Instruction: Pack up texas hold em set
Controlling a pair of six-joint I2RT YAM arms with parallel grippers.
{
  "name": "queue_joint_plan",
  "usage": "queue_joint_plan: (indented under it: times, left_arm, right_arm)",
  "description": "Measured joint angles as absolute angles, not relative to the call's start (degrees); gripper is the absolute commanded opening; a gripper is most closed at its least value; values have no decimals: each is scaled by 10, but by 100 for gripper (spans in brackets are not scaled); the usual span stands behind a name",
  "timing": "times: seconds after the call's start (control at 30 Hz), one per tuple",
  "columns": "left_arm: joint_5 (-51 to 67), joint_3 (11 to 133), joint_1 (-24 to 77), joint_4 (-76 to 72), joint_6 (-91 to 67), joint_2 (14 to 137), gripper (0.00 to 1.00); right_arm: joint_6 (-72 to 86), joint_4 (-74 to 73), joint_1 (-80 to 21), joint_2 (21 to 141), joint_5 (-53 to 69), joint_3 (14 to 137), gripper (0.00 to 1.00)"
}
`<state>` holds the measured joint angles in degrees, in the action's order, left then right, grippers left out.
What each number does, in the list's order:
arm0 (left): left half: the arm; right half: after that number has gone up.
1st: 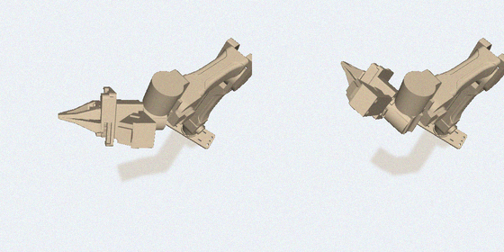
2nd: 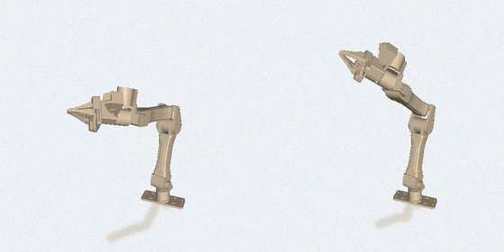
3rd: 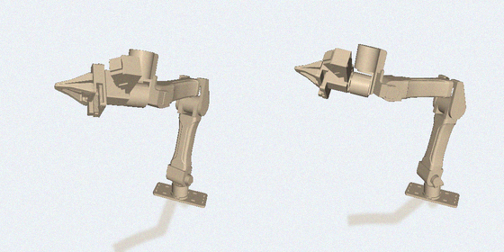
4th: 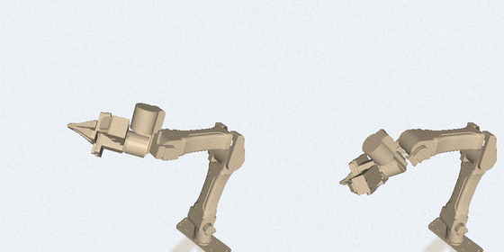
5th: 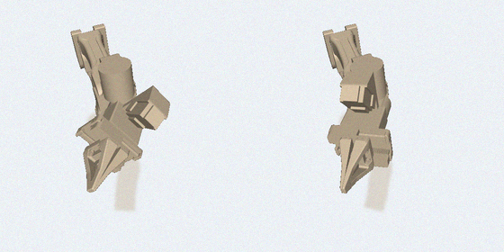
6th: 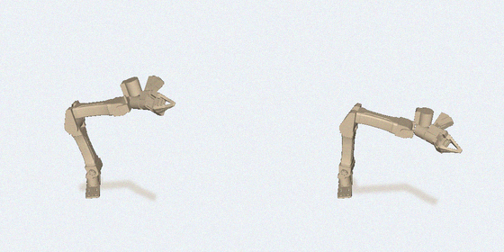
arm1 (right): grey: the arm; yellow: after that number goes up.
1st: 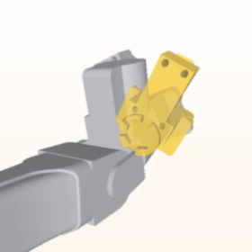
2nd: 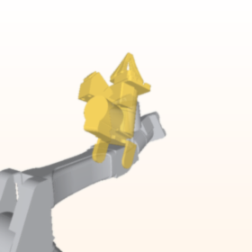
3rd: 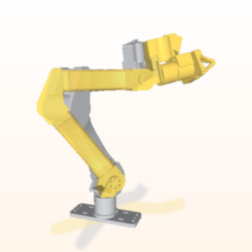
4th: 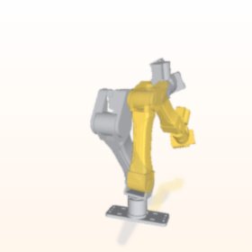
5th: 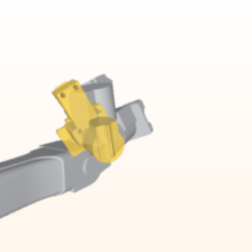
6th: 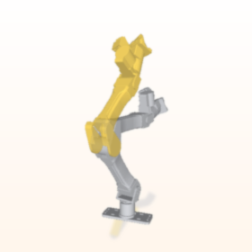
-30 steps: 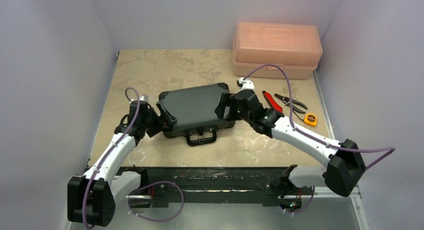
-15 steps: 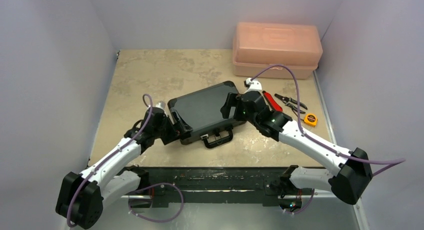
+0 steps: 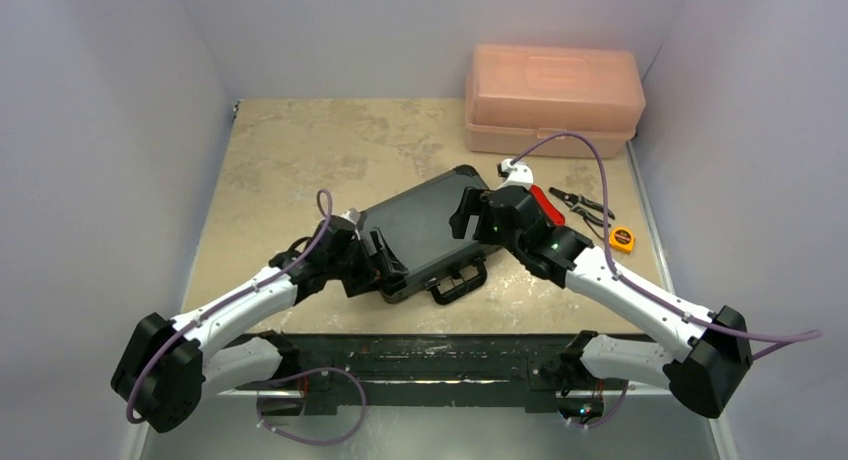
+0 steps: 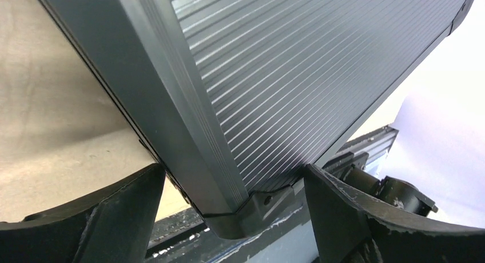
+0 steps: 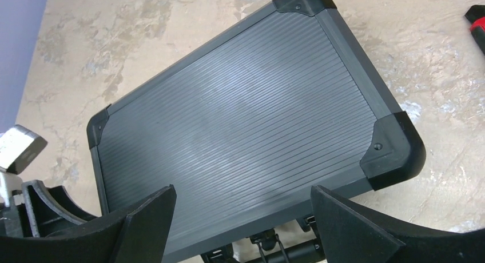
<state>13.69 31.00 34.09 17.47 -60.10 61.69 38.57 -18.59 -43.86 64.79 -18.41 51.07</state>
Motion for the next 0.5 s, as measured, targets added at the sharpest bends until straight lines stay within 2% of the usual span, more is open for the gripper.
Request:
queue_joint_plan:
  times: [0.33, 0.5]
  left_arm:
    - [178, 313, 380, 135, -618, 658, 89]
    - [160, 328, 388, 183, -587, 634, 90]
  right_arm:
    - [386, -192, -439, 640, -190, 511, 92]
    - [386, -197, -439, 638, -196, 511, 92]
